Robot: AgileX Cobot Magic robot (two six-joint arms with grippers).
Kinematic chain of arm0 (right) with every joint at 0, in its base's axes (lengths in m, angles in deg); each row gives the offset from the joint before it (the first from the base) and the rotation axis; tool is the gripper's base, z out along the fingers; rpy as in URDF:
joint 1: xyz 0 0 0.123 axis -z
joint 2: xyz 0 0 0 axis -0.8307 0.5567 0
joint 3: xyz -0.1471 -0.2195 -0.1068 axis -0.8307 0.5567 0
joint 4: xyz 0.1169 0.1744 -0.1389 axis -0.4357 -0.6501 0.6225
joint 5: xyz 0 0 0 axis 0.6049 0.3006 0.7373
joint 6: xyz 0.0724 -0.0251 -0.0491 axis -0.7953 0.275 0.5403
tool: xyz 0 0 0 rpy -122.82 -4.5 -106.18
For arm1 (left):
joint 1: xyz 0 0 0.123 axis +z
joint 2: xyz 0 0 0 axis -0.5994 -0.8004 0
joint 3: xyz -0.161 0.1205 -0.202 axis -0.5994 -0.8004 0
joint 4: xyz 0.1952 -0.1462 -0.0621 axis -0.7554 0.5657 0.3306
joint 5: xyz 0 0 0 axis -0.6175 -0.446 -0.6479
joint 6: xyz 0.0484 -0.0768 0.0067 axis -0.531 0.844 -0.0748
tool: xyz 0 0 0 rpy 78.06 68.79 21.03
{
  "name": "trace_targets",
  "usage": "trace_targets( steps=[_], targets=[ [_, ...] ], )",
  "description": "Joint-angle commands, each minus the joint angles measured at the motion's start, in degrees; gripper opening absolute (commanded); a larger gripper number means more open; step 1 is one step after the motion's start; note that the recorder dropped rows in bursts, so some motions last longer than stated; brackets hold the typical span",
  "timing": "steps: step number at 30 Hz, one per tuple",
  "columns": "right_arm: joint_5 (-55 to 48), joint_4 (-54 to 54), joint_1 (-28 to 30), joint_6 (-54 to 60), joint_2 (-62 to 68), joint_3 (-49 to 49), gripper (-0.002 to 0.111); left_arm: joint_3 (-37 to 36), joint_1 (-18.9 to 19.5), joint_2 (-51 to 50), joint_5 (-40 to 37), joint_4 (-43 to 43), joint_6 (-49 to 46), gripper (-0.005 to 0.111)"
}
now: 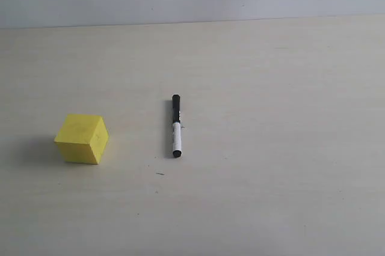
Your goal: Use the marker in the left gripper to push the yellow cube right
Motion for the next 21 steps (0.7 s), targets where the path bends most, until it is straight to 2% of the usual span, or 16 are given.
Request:
trace_targets(
  steps=[1,4,6,8,10,11,15,18,21],
  targets=[
    [0.1,0.0,0.2,0.1,-0.4,0.2,0.000,0.0,0.2,0.3,16.2,1.7,11.5,0.000],
    [0.1,0.0,0.2,0.1,-0.4,0.2,0.000,0.8,0.2,0.3,25.8,0.2,21.2,0.000],
    [0.1,0.0,0.2,0.1,-0.4,0.2,0.000,5.6,0.2,0.3,32.4,-3.7,24.0,0.000],
    [0.1,0.0,0.2,0.1,-0.4,0.2,0.000,14.5,0.2,-3.0,29.8,-7.4,20.7,0.000],
    [0.1,0.0,0.2,0.1,-0.4,0.2,0.000,26.3,0.2,-11.5,17.0,-12.4,16.6,0.000],
    [0.1,0.0,0.2,0.1,-0.4,0.2,0.000,29.7,0.2,-15.4,12.6,-14.2,15.8,0.000],
    [0.1,0.0,0.2,0.1,-0.4,0.2,0.000,46.4,0.2,-32.8,-14.6,-22.3,12.0,0.000],
    [0.1,0.0,0.2,0.1,-0.4,0.2,0.000,57.2,0.2,-46.4,-35.0,-22.8,6.1,0.000],
    [0.1,0.0,0.2,0.1,-0.4,0.2,0.000,64.0,-0.7,-59.6,-50.1,-22.2,2.2,0.000]
  ],
)
